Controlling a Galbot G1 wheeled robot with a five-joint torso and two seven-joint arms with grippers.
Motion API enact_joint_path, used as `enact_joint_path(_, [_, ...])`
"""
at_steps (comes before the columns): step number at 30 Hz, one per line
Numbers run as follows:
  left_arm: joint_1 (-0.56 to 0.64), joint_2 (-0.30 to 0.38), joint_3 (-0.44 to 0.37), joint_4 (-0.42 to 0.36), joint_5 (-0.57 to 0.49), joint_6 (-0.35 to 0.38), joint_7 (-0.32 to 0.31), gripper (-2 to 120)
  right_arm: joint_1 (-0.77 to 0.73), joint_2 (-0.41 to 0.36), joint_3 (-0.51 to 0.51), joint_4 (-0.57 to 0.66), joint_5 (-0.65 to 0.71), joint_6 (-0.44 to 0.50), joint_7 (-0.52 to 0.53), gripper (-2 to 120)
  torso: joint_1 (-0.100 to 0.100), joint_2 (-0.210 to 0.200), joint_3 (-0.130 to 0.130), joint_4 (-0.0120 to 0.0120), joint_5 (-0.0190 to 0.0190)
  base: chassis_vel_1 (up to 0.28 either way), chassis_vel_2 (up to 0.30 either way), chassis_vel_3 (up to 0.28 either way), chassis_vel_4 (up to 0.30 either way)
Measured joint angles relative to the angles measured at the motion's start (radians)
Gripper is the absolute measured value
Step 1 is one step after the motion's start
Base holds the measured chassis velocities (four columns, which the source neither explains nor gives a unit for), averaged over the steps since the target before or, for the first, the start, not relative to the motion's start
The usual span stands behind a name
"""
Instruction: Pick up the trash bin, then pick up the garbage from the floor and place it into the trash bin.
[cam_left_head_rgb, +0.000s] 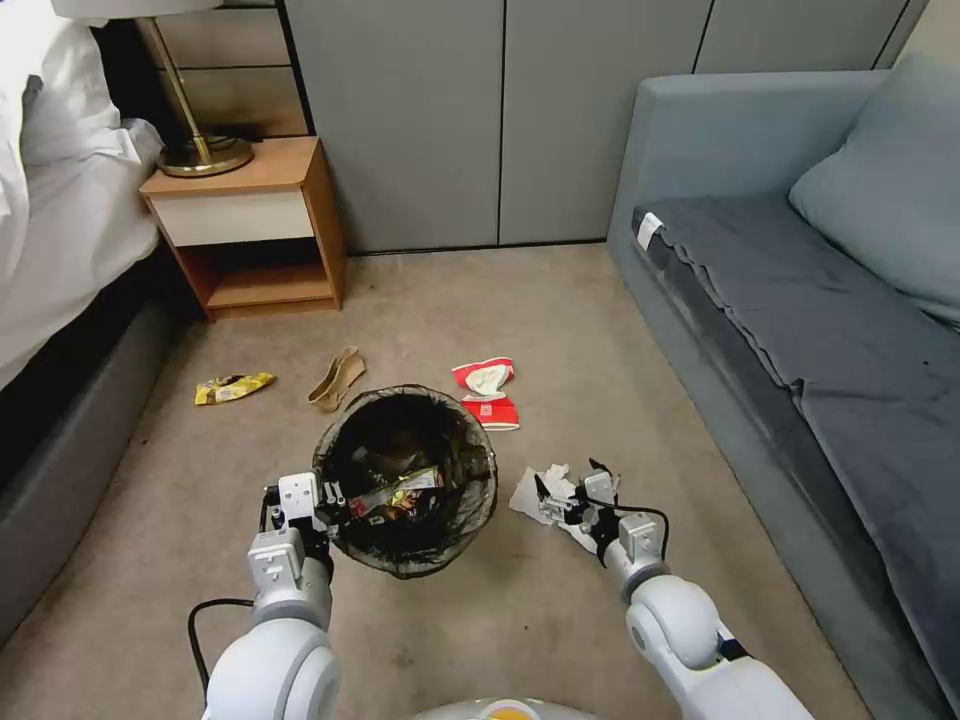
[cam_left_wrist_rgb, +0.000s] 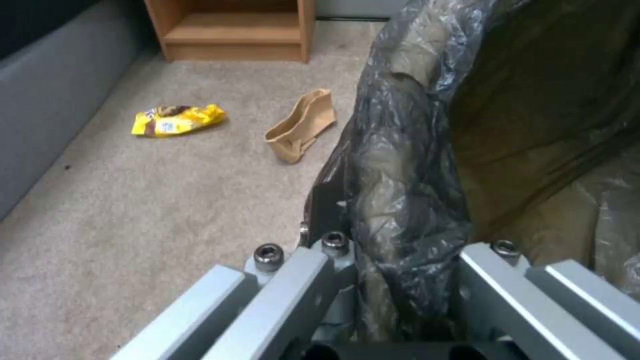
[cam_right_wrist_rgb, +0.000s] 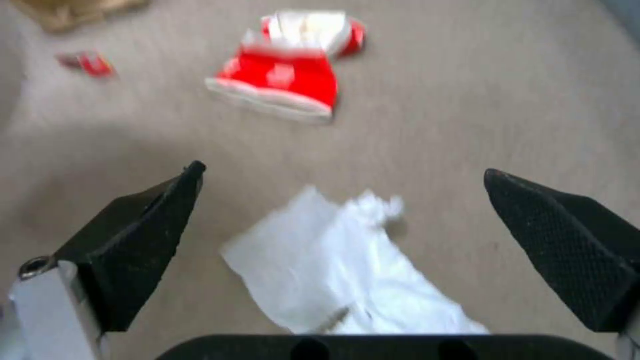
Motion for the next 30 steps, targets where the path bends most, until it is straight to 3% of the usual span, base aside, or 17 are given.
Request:
enact_joint_path(10, [0.006, -0.014, 0.009, 0.007, 0.017, 0.000, 0.000, 0, 0.117, 0.043, 0.032, -0.283, -0.013, 0.062, -0.065, 100, 0.000, 0.000, 0.000, 0.0000, -0.0002, 0.000, 0.000, 0.000, 0.000])
enact_joint_path(19, [0.014, -0.018, 0.012, 0.008, 0.027, -0.002, 0.001, 0, 0.164, 0.075, 0.047, -0.424, -0.005, 0.098, -0.082, 100, 0.000, 0.000, 0.000, 0.0002, -0.0003, 0.000, 0.000, 0.000, 0.000])
enact_joint_path(23, [0.015, -0.018, 0.010, 0.005, 0.027, -0.003, 0.002, 0, 0.153, 0.083, 0.049, -0.444, -0.004, 0.107, -0.082, 91, 0.000, 0.000, 0.000, 0.0002, -0.0003, 0.000, 0.000, 0.000, 0.000])
enact_joint_path(29, [0.009, -0.016, 0.013, 0.004, 0.028, -0.003, 0.002, 0, 0.116, 0.093, 0.049, -0.434, -0.026, 0.131, -0.071, 65, 0.000, 0.000, 0.000, 0.0001, -0.0001, 0.000, 0.000, 0.000, 0.000])
enact_joint_path(30, [0.009, -0.016, 0.013, 0.004, 0.028, -0.003, 0.002, 0, 0.116, 0.093, 0.049, -0.434, -0.026, 0.131, -0.071, 65, 0.000, 0.000, 0.000, 0.0001, -0.0001, 0.000, 0.000, 0.000, 0.000])
